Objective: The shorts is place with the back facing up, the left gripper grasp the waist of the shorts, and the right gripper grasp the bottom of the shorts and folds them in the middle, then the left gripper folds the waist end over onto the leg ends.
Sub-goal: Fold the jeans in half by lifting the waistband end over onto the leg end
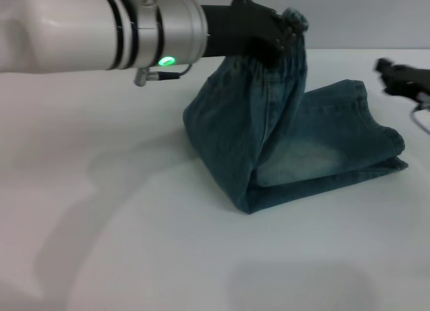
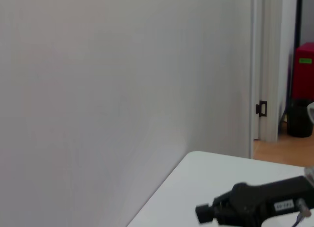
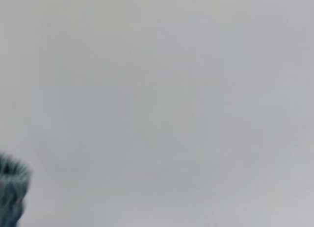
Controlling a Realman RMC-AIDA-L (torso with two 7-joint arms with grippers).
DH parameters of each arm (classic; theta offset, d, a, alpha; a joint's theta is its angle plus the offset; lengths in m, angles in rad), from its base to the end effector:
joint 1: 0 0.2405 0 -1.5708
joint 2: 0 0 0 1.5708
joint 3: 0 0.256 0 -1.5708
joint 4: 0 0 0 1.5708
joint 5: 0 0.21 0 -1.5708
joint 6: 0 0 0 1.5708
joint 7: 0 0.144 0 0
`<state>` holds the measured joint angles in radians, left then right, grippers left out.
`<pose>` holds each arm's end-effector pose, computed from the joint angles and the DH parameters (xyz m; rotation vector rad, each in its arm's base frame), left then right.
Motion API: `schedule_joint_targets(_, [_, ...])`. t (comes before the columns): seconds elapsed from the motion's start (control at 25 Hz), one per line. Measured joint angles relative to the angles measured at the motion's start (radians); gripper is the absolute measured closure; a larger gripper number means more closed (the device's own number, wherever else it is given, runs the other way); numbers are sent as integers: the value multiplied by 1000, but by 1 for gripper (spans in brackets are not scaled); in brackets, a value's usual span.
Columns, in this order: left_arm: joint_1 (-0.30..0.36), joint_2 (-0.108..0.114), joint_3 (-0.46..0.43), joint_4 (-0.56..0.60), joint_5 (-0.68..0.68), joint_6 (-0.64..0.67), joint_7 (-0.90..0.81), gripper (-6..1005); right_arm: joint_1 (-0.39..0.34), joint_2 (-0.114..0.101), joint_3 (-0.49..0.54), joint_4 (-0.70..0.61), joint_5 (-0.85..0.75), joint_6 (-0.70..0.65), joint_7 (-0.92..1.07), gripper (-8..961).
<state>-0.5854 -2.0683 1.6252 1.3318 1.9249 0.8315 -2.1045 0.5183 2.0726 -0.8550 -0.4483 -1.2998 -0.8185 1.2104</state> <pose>-0.0643 0.3830 -0.0349 -2.6210 -0.2496 -0.4875 0.3166 0.3952 0.0140 -1.8926 0.9338 0.6942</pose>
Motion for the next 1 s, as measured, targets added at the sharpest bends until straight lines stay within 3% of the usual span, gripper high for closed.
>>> schedule_joint_targets(0.16, [-8,-2,50,-1,-1,-55,-15,936,-30,-1,76,7,91,-31,-95,953])
schedule_joint_targets(0.32, [-11,-3,68,-2,-1,-77,-21,932,-33,0,98,34,152,-39,-163,954])
schedule_joint_targets(0.44, [-28,-6,148,-19,-4,-185,-49,928,-34,0,100,48,173,-46,-194,954])
schedule_joint_targets(0.72, [-40,-7,181,-35,-6,-228,-58,920,-35,1,115,54,196,-52,-203,954])
schedule_joint_targets(0.76, [-55,-10,242,-65,-15,-300,-63,919,-37,1,123,54,208,-56,-206,954])
schedule_joint_targets(1.0, [-57,-10,251,-77,-26,-305,-67,912,-53,-1,160,54,234,-123,-276,954])
